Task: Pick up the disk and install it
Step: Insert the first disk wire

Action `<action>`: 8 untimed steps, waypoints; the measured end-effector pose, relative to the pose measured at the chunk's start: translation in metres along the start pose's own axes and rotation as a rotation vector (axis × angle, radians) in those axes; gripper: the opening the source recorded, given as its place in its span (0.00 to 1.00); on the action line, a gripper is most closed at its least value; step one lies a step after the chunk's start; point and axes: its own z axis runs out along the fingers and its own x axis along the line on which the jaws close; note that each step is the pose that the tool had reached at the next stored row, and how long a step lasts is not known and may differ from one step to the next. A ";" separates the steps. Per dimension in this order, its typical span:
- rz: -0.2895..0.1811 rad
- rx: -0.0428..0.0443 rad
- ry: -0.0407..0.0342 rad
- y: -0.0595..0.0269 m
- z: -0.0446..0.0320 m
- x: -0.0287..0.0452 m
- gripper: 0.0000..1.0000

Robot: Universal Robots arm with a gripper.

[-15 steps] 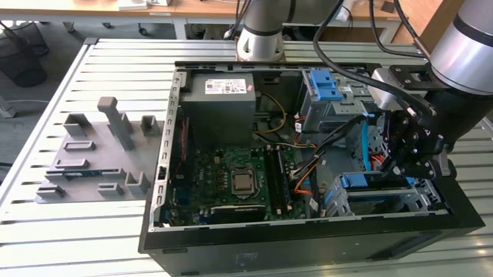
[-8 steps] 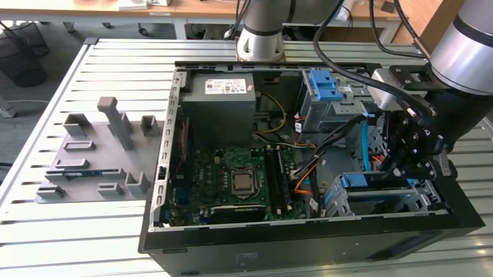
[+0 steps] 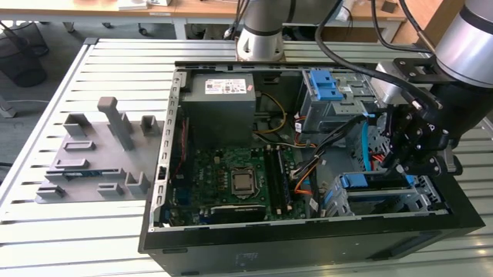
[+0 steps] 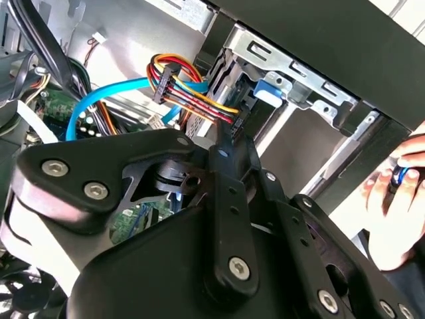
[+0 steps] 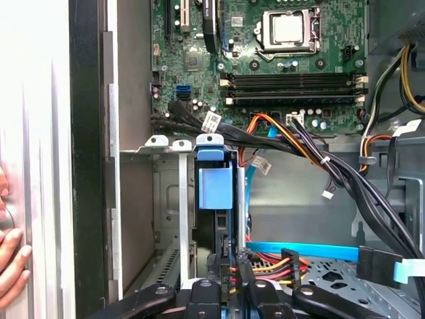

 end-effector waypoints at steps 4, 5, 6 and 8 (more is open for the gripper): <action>0.000 0.0000 -0.0002 0.0000 -0.0004 0.0000 0.16; 0.000 0.0000 0.0000 0.0000 -0.0006 0.0000 0.11; 0.000 0.0000 -0.0001 0.0000 -0.0006 0.0000 0.11; 0.000 0.0000 -0.0001 0.0000 -0.0006 0.0000 0.11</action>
